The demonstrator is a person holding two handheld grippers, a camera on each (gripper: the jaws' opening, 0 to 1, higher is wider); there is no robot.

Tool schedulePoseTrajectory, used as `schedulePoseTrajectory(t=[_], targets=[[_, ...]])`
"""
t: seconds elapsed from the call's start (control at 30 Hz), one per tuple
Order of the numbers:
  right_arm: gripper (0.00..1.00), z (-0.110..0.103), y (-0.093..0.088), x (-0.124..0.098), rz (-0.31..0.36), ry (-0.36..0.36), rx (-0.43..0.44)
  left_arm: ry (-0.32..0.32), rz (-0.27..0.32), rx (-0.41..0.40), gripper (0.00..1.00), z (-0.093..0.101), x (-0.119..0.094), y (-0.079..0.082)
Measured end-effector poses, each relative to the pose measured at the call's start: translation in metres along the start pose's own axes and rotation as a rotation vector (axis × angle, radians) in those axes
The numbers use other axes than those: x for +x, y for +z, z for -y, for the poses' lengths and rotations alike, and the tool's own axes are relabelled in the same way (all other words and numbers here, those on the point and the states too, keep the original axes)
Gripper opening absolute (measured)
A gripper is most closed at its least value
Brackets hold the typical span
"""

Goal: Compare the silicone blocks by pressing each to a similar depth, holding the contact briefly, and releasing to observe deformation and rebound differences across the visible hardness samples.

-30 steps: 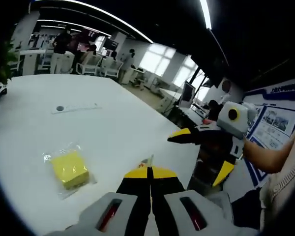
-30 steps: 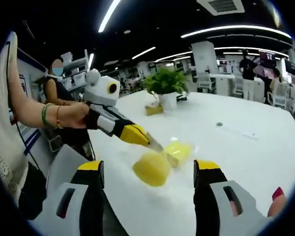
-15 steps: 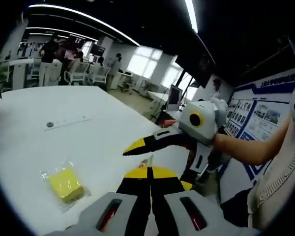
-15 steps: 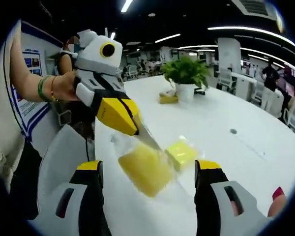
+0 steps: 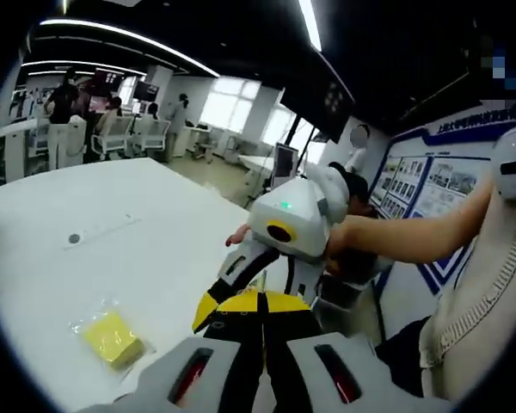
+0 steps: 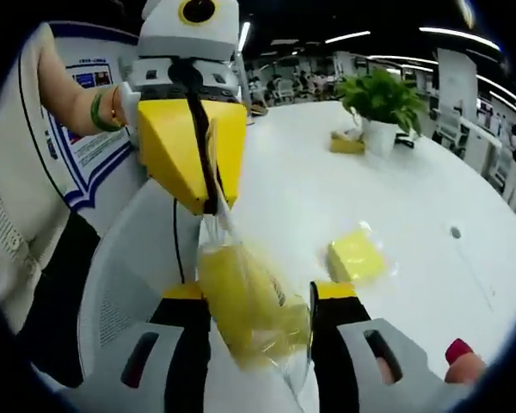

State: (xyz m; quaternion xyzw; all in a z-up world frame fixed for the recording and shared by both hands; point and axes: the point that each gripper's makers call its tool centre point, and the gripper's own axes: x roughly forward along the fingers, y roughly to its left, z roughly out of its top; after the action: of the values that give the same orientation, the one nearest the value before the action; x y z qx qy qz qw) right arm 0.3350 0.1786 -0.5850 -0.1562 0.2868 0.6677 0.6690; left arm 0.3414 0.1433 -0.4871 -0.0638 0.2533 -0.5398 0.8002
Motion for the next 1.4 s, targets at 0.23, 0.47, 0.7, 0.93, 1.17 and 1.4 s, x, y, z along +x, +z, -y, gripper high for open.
schedulePoseTrajectory(t=[0.23,0.47,0.7,0.93,1.17,1.4], targets=[[0.26,-0.01,0.007,-0.008,0.011,0.01,-0.003,-0.019,0.02,0.013,0.0,0.003,-0.006,0.006],[0.21,-0.017,0.009,-0.014,-0.043,0.012,0.057,-0.029,0.039,0.045,0.0,0.01,-0.01,0.011],[0.19,-0.024,0.008,-0.018,-0.102,0.006,0.05,-0.041,0.04,0.112,0.0,0.017,-0.015,0.012],[0.18,-0.029,0.009,-0.02,-0.138,0.012,0.068,-0.038,0.05,0.135,0.0,0.021,-0.02,0.012],[0.18,-0.035,0.014,-0.018,-0.162,0.017,0.04,-0.042,0.063,0.184,0.0,0.027,-0.023,0.016],[0.17,-0.038,0.016,-0.02,-0.165,0.01,0.029,-0.056,0.07,0.201,0.0,0.033,-0.026,0.016]])
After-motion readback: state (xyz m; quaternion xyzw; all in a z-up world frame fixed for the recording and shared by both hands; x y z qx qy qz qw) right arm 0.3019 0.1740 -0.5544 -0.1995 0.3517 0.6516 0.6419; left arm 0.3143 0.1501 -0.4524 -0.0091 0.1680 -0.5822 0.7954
